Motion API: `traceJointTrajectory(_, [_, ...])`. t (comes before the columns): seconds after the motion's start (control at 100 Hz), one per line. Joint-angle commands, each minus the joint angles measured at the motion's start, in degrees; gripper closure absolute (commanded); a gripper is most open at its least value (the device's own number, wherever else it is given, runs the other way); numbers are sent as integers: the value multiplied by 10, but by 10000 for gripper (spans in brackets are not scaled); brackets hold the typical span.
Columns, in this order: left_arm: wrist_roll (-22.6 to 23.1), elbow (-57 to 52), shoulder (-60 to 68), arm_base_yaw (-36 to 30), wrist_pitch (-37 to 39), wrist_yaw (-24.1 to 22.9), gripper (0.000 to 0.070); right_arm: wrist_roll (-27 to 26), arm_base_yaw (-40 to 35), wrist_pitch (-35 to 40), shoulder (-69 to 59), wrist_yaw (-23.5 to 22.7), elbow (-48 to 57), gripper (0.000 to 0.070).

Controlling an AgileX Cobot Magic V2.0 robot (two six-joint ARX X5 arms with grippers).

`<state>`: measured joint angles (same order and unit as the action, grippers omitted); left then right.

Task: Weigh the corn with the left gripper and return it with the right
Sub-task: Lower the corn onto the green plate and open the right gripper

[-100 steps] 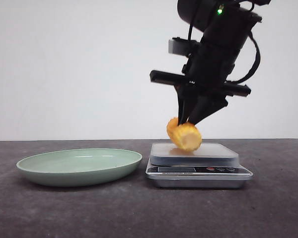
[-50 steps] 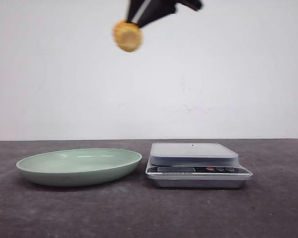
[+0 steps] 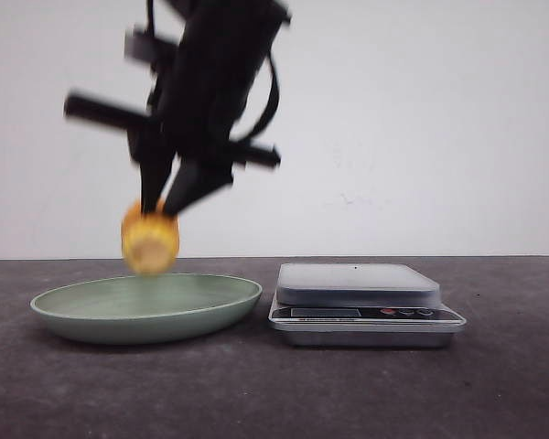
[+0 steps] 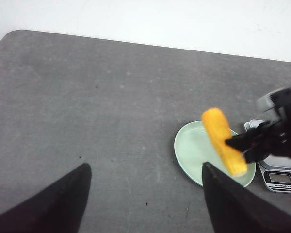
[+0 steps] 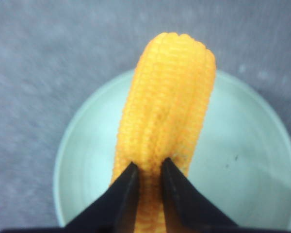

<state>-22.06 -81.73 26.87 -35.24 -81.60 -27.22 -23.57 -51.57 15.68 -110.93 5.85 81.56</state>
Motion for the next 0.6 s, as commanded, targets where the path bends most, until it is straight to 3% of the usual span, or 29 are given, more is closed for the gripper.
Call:
traceJointTrajectory(0.0, [-1, -8, 0, -2, -20, -4, 266, -17, -4, -9, -22, 3, 10, 700])
traceJointTrajectory(0.06, [-1, -8, 0, -2, -20, -4, 266, -21, -4, -9, -35, 2, 10, 689])
traceJointTrajectory(0.1, [-1, -8, 0, -2, -20, -4, 266, -25, -4, -10, -40, 2, 10, 644])
traceJointTrajectory(0.22, [-1, -8, 0, -2, -19, -4, 266, -30, -4, -15, -47, 2, 10, 304])
traceJointTrajectory(0.27, [-1, -8, 0, -2, -19, -4, 266, -30, -5, -19, -47, 2, 10, 220])
traceJointTrajectory(0.59, [0, -8, 0, -2, -19, -4, 266, 23, 29, -1, 52, 2, 14, 210])
